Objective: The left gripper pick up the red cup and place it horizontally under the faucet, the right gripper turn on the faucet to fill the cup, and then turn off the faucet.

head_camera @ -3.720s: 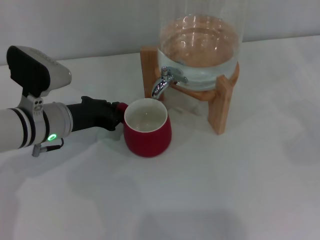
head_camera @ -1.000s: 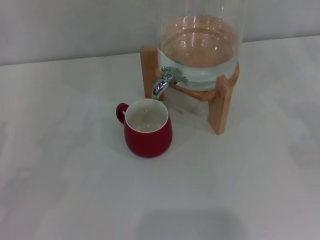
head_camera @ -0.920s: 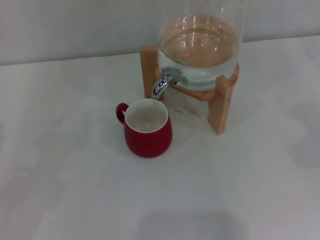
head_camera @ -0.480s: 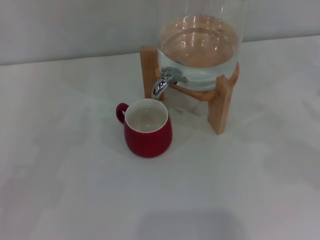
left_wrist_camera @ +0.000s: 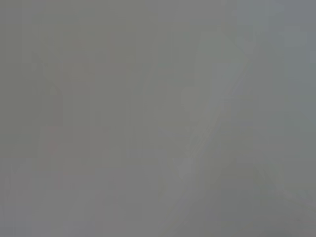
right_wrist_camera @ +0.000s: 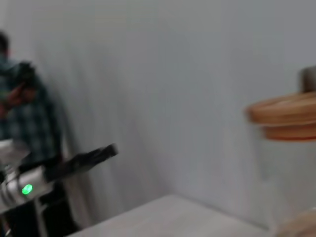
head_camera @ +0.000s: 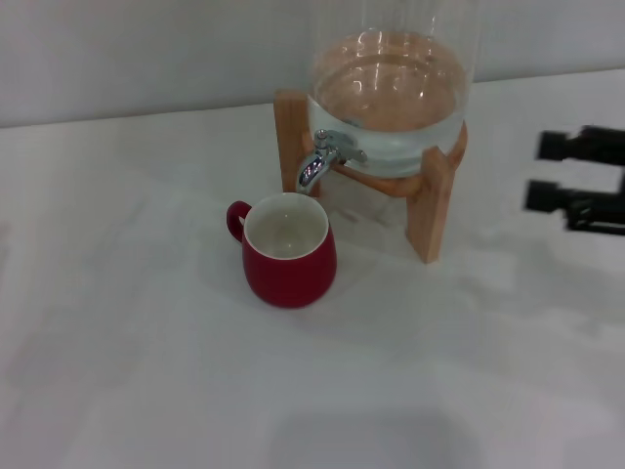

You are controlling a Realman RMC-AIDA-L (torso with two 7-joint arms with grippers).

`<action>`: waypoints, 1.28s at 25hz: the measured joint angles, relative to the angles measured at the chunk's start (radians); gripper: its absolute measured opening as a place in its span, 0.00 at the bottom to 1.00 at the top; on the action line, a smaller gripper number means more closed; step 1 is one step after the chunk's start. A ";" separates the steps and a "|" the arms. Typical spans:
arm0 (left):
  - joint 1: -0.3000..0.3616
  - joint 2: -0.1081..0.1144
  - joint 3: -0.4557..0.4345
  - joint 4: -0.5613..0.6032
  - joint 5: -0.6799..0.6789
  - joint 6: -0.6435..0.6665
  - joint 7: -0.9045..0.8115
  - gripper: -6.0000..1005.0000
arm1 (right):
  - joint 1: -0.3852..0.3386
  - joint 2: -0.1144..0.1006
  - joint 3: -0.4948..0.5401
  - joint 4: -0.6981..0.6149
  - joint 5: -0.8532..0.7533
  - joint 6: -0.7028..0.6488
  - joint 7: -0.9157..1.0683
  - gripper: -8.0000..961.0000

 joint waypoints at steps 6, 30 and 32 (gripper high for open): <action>0.013 -0.002 0.000 0.061 0.064 0.000 -0.002 0.50 | -0.002 0.002 -0.199 0.135 -0.048 -0.155 0.059 0.75; 0.014 -0.001 0.000 0.073 0.079 0.001 -0.007 0.52 | -0.003 0.002 -0.625 0.291 -0.286 -0.725 0.245 0.75; 0.014 -0.001 0.002 0.074 0.079 0.001 -0.008 0.52 | -0.002 0.003 -0.627 0.290 -0.286 -0.734 0.246 0.75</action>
